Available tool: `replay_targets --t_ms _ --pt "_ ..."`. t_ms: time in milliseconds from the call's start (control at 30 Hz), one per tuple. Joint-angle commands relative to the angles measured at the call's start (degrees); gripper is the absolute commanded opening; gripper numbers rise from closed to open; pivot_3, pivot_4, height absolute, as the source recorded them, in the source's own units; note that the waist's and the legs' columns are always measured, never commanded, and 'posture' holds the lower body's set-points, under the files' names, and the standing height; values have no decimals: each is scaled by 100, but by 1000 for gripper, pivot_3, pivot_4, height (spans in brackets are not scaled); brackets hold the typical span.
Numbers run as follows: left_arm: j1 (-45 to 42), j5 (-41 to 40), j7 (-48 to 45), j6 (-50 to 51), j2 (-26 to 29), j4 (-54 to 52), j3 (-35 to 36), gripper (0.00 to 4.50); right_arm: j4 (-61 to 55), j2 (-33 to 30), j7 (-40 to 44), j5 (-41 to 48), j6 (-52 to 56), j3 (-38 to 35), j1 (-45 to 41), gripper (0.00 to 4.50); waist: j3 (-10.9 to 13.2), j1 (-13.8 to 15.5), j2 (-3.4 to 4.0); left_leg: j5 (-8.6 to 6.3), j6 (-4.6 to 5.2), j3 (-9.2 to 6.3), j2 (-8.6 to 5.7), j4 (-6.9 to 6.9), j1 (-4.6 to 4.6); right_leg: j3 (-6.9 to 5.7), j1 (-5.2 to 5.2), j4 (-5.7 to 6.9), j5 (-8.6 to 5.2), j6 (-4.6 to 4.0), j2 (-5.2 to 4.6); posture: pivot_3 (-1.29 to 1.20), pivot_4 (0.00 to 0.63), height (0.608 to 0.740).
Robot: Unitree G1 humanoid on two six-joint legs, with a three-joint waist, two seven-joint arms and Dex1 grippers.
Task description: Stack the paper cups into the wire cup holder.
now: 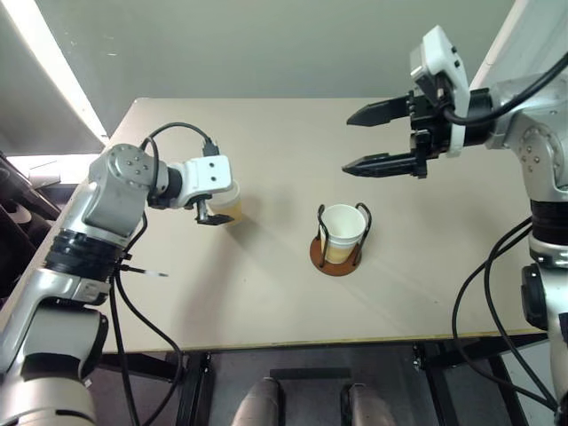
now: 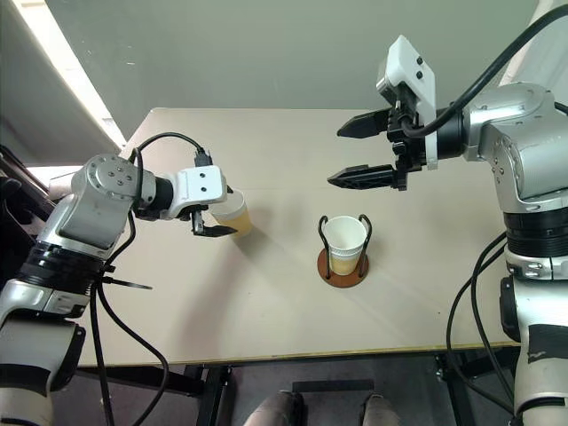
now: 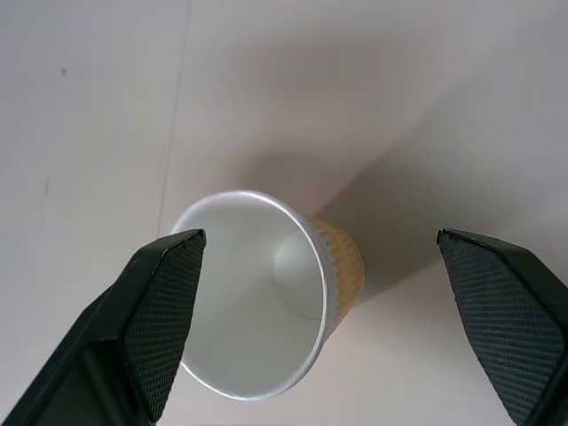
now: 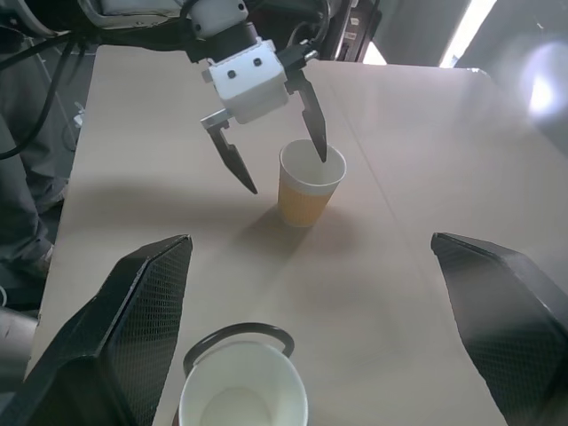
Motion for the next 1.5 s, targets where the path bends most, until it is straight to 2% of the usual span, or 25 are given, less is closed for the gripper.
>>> replay_targets --t_ms 33,567,667,1033,1233,1500 --pt "-261 176 75 -266 -67 243 -6 4500 -273 -117 -12 161 92 -106 16 4477 0 2 0 0 0 0 0 0 0 0 -1 1 0 0 0 0 150 740" --pt "-753 697 231 -1169 -642 1890 -238 4500 -749 -396 -177 574 307 -274 394 4477 -1 1 -1 0 0 6 3 4 0 2 -6 10 1 2 2 0 150 740" --pt "-773 715 189 -1244 -682 2020 -249 3956 -774 -423 -221 616 322 -270 408 4500 -1 1 -1 0 0 7 3 4 0 2 -6 9 1 2 3 0 150 740" --pt "-841 629 -205 -1320 -605 1991 -165 15 -727 -548 -254 668 231 -272 475 4500 -1 1 -2 0 1 9 4 6 1 2 -7 13 2 5 4 0 150 740" --pt "-804 439 -533 -1202 -515 1756 -64 15 -661 -576 -225 656 108 -285 549 4500 -1 1 -2 0 1 9 4 8 1 3 -8 16 2 5 4 0 150 740" --pt "-1285 -166 -1104 -722 -614 1185 243 15 -725 -875 -22 634 -149 -266 838 4500 -2 9 -4 0 3 10 3 11 -6 2 -8 14 3 5 5 0 150 740"
